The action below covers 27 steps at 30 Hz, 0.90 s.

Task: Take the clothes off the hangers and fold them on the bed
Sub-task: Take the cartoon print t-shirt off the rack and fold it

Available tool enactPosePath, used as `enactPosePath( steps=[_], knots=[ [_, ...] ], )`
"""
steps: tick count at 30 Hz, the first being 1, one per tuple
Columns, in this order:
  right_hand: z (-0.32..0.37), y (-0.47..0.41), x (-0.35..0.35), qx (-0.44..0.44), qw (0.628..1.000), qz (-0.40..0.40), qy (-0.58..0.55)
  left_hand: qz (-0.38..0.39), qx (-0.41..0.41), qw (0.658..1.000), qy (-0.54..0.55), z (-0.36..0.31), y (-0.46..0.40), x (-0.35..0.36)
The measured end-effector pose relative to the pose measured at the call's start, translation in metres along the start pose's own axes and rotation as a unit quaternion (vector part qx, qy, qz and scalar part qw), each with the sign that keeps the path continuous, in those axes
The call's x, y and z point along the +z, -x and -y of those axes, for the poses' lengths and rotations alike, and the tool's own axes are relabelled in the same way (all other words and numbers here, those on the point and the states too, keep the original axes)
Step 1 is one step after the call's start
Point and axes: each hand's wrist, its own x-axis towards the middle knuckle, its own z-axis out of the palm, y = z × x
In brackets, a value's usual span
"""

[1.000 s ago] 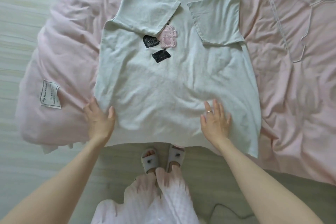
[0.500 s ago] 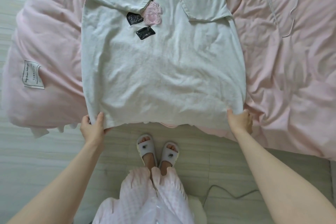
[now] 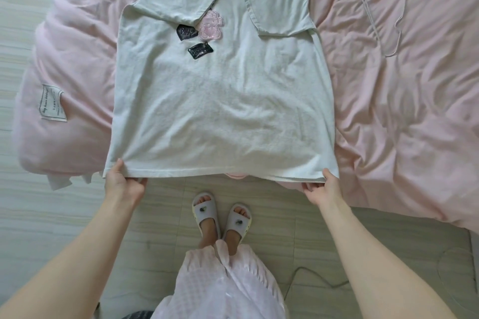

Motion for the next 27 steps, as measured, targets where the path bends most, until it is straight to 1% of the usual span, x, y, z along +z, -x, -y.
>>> enactPosePath(
  steps=[2, 6, 8, 12, 14, 16, 18, 19, 20, 21, 22, 23, 24, 25, 26, 27],
  knots=[
    [0.011, 0.015, 0.004, -0.025, 0.999, -0.012, -0.044, -0.017, 0.002, 1.000, 0.022, -0.013, 0.003, 0.006],
    [0.036, 0.043, 0.008, -0.072, 0.995, -0.020, -0.069, -0.029, 0.020, 0.999, 0.039, -0.042, 0.013, 0.016],
    [0.052, 0.063, 0.017, -0.104, 0.991, -0.044, -0.073, -0.041, 0.043, 0.997, 0.055, -0.059, 0.021, 0.023],
    [0.079, 0.099, 0.036, -0.194, 0.973, -0.117, -0.048, -0.053, 0.077, 0.992, 0.084, -0.093, 0.062, 0.041],
    [0.089, 0.116, 0.047, -0.221, 0.966, -0.130, -0.022, -0.068, 0.091, 0.989, 0.095, -0.105, 0.081, 0.050],
    [0.095, 0.127, 0.056, -0.249, 0.957, -0.147, 0.004, -0.065, 0.089, 0.987, 0.117, -0.111, 0.092, 0.060],
    [0.104, 0.148, 0.068, -0.276, 0.949, -0.151, 0.008, -0.050, 0.085, 0.984, 0.150, -0.121, 0.104, 0.071],
    [0.108, 0.156, 0.074, -0.288, 0.945, -0.156, 0.004, -0.062, 0.100, 0.981, 0.157, -0.126, 0.102, 0.073],
    [0.113, 0.161, 0.081, -0.294, 0.943, -0.154, -0.003, -0.041, 0.115, 0.977, 0.173, -0.130, 0.103, 0.077],
    [0.120, 0.167, 0.090, -0.294, 0.945, -0.146, -0.014, 0.027, 0.098, 0.977, 0.187, -0.136, 0.102, 0.084],
    [0.126, 0.169, 0.096, -0.287, 0.948, -0.136, -0.026, 0.101, 0.076, 0.978, 0.164, -0.146, 0.104, 0.091],
    [0.133, 0.170, 0.103, -0.282, 0.950, -0.130, -0.031, 0.123, 0.053, 0.977, 0.165, -0.151, 0.107, 0.098],
    [0.143, 0.168, 0.116, -0.279, 0.952, -0.123, -0.038, 0.120, 0.030, 0.973, 0.195, -0.159, 0.109, 0.111],
    [0.150, 0.173, 0.124, -0.275, 0.954, -0.113, -0.036, 0.089, 0.083, 0.968, 0.218, -0.168, 0.109, 0.122],
    [0.156, 0.177, 0.134, -0.276, 0.954, -0.106, -0.043, 0.062, 0.116, 0.967, 0.217, -0.175, 0.112, 0.132],
    [0.164, 0.184, 0.149, -0.279, 0.954, -0.098, -0.051, 0.046, 0.131, 0.967, 0.214, -0.186, 0.116, 0.149]
  ],
)
